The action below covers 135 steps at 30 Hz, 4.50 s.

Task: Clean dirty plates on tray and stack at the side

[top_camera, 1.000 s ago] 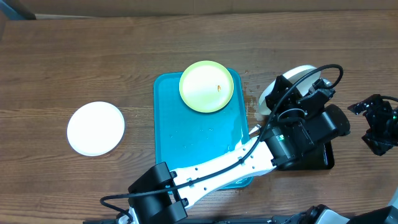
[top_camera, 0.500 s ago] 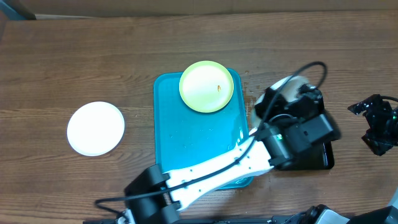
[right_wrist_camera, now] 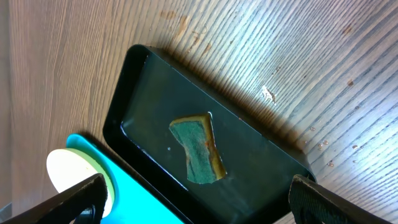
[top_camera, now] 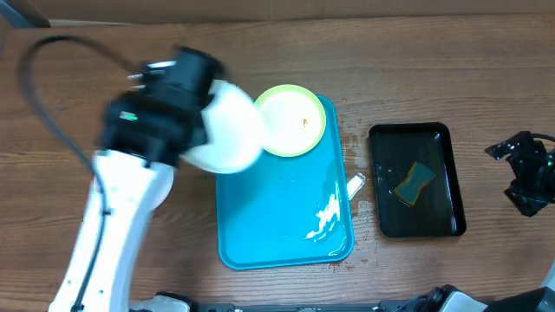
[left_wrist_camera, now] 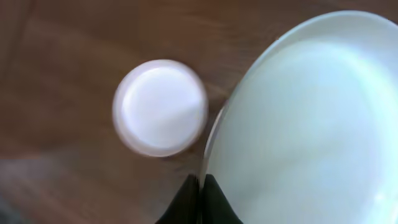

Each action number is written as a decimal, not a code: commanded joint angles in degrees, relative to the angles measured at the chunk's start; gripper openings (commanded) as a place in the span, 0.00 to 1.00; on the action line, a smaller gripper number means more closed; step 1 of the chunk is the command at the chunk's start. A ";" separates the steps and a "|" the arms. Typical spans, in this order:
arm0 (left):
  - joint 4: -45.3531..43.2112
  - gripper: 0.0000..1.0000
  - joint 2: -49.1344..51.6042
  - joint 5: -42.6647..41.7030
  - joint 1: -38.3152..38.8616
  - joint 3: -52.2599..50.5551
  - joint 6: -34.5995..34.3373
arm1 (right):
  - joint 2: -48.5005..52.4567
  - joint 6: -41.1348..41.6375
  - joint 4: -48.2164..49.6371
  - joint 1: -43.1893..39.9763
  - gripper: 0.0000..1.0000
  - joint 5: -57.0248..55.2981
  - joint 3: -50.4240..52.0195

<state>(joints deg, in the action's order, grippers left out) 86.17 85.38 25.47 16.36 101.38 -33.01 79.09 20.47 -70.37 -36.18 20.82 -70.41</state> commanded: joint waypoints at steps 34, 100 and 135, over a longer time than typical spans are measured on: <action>-24.63 0.41 0.59 -38.23 -46.66 -24.92 20.52 | -0.22 -4.81 0.48 0.48 0.94 4.92 -0.33; -17.79 0.23 22.84 -32.39 4.85 -22.49 11.96 | 11.85 4.11 16.31 35.43 0.62 -19.93 13.79; -26.58 0.58 22.56 -22.08 3.39 -20.65 16.35 | 14.60 6.40 25.73 35.47 0.11 -22.97 21.31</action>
<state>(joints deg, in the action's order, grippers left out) 60.16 109.08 2.00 20.10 79.59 -17.93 93.38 23.70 -46.76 -0.97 -1.56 -53.49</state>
